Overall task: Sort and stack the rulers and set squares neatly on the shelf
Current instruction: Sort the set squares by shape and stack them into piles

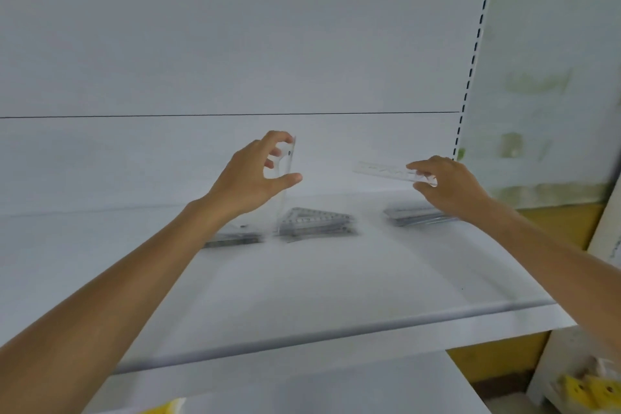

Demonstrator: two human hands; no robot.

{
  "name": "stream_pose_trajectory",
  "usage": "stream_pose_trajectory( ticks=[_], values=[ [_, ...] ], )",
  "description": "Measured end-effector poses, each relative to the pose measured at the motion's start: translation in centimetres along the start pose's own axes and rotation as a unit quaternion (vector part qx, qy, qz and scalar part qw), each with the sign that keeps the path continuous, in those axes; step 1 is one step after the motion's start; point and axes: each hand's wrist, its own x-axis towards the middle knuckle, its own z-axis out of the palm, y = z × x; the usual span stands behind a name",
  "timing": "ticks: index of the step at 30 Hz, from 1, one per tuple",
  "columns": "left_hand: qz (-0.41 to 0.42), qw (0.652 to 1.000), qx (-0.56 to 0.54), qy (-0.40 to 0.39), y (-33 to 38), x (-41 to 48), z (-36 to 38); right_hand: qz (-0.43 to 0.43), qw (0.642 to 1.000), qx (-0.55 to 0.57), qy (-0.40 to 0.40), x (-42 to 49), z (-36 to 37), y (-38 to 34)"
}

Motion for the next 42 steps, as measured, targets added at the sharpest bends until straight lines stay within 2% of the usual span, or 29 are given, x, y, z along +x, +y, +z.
stream_pose_trajectory(
  ticks=[4, 12, 17, 23, 29, 32, 35, 39, 42],
  values=[
    [-0.022, 0.999, -0.035, 0.009, 1.3, 1.2, 1.0, 0.021, 0.999, -0.026, 0.009, -0.4, -0.5, 3.4],
    [-0.083, 0.994, -0.054, 0.051, 1.3, 1.3, 3.9, 0.020, 0.999, -0.038, -0.030, -0.6, -0.7, 6.9],
    [-0.094, 0.990, -0.076, 0.066, 0.7, 0.2, 4.5, 0.006, 0.997, 0.017, -0.070, -0.7, -0.1, 7.6],
    [-0.116, 0.990, -0.044, 0.061, -0.3, -0.9, 4.6, 0.028, 0.994, 0.063, -0.087, -1.1, 0.7, 7.8],
    [-0.101, 0.993, -0.016, 0.066, -1.1, -1.8, 5.2, -0.070, 0.995, 0.064, -0.008, -3.7, 1.3, 1.9],
    [-0.090, 0.995, 0.015, 0.032, -1.2, -2.0, 5.8, -0.152, 0.978, 0.104, -0.099, -6.5, 2.0, -3.2],
    [-0.089, 0.994, 0.047, 0.038, -1.1, -2.1, 6.3, -0.228, 0.952, 0.090, -0.182, -9.2, 3.3, -6.7],
    [-0.087, 0.988, 0.122, 0.022, -1.1, -2.0, 6.8, -0.233, 0.949, 0.087, -0.194, -9.8, 3.6, -7.5],
    [-0.093, 0.987, 0.135, -0.004, -1.0, -1.9, 7.4, -0.245, 0.948, 0.083, -0.185, -9.8, 3.9, -7.4]
  ],
)
